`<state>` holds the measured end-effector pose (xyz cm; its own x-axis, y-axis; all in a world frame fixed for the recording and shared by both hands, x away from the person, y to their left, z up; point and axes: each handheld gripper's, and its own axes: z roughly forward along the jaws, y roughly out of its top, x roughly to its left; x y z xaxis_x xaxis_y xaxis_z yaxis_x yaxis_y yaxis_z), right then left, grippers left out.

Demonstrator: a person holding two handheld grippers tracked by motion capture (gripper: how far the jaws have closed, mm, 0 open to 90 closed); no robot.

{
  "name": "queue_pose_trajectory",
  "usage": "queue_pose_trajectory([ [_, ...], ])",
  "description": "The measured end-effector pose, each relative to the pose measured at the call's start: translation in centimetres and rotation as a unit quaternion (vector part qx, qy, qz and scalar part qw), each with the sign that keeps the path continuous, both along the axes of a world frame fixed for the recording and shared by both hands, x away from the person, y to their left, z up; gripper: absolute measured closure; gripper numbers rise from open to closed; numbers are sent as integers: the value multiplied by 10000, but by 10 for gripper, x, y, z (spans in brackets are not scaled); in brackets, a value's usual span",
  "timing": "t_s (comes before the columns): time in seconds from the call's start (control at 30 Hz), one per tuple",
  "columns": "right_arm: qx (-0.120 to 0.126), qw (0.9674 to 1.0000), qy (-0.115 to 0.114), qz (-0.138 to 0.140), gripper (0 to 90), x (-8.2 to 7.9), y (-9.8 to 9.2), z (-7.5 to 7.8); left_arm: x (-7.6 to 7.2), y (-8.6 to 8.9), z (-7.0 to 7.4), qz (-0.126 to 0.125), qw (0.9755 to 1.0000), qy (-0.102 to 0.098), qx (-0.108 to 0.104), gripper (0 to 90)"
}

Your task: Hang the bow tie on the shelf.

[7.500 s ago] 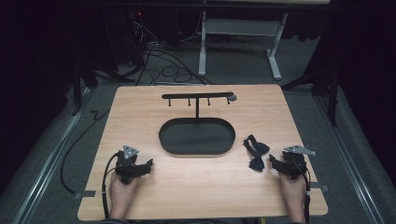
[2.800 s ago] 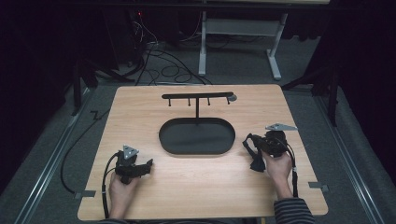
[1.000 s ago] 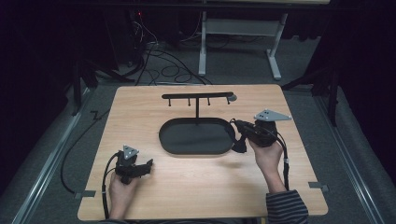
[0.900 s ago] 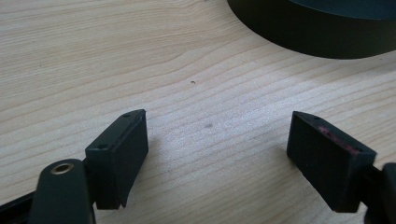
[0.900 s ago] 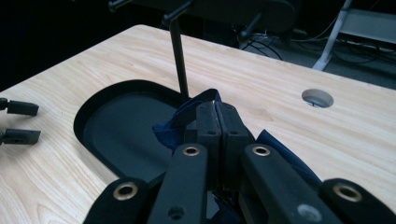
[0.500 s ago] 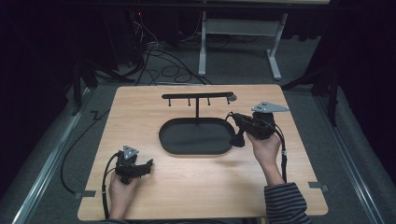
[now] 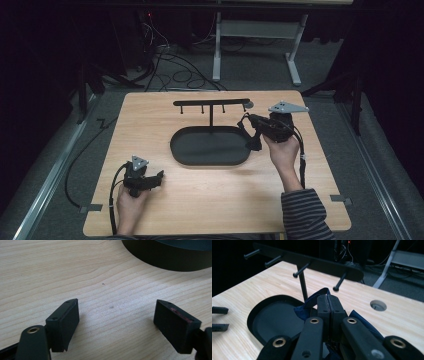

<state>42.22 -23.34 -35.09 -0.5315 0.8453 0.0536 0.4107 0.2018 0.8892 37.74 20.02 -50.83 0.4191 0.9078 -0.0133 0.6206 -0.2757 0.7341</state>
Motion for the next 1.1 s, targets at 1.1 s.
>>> queue_pose_trajectory([
  [1.1,-104,9995,13,-307,900,41,10,14,0,0,0,-1,10000,3,-4,209],
])
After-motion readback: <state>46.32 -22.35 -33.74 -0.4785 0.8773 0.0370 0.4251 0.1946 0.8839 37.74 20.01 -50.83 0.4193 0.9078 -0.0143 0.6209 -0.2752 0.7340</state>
